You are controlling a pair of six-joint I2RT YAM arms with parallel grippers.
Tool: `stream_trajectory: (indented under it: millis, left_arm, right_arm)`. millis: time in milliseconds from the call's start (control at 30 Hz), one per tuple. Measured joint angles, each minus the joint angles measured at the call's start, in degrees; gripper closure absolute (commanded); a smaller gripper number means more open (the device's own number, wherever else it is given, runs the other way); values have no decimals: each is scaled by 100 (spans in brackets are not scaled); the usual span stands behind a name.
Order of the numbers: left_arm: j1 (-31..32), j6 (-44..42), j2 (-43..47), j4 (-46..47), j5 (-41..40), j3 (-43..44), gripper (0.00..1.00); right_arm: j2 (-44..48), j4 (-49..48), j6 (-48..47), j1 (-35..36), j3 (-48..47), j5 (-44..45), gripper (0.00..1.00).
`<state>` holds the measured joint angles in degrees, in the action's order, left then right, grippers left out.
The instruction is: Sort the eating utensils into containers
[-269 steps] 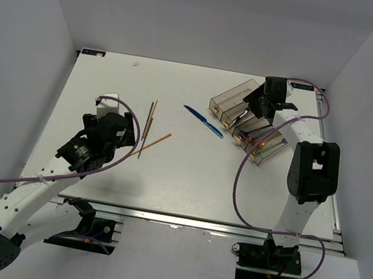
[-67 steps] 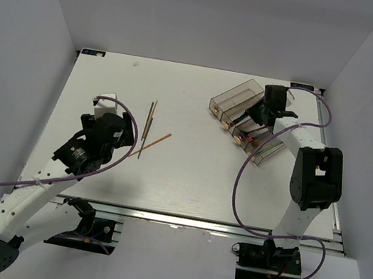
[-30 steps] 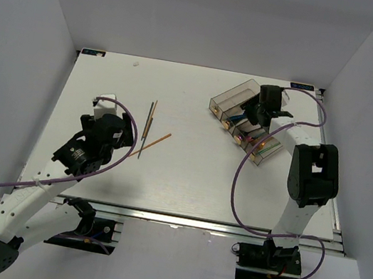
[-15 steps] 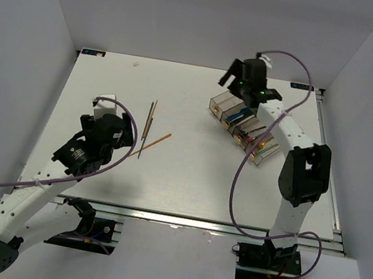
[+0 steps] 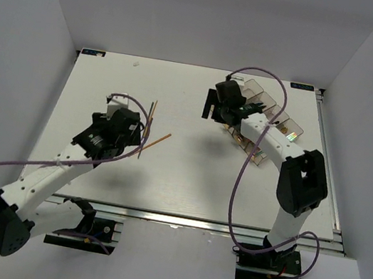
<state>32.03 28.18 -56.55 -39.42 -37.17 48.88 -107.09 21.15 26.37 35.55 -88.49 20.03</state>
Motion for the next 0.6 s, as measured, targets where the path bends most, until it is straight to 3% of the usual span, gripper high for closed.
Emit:
stream_trajectory:
  millis: [133,300,367,433,600]
  left_arm:
    - [0,203,-721,-50,260,564,2]
    - [-2,439,-1740,177,487,1364,4]
    - [-2,514,-2258,308,581,1541,14]
    - [-9,575,-2702,411,706,1545,17]
    - [-83,629,-3440,533,988,1488,39]
  right_arm:
    - [684,129,-61,-109,758,-28,11]
    - [2092,24,-199,-105,1845,-433,25]
    - [2636,-70,-247,-105,2326,-693,28]
    - [3021,-155,-280,-105,2726,-931,28]
    - [3418,-205,-306,-105,3381,-1438,28]
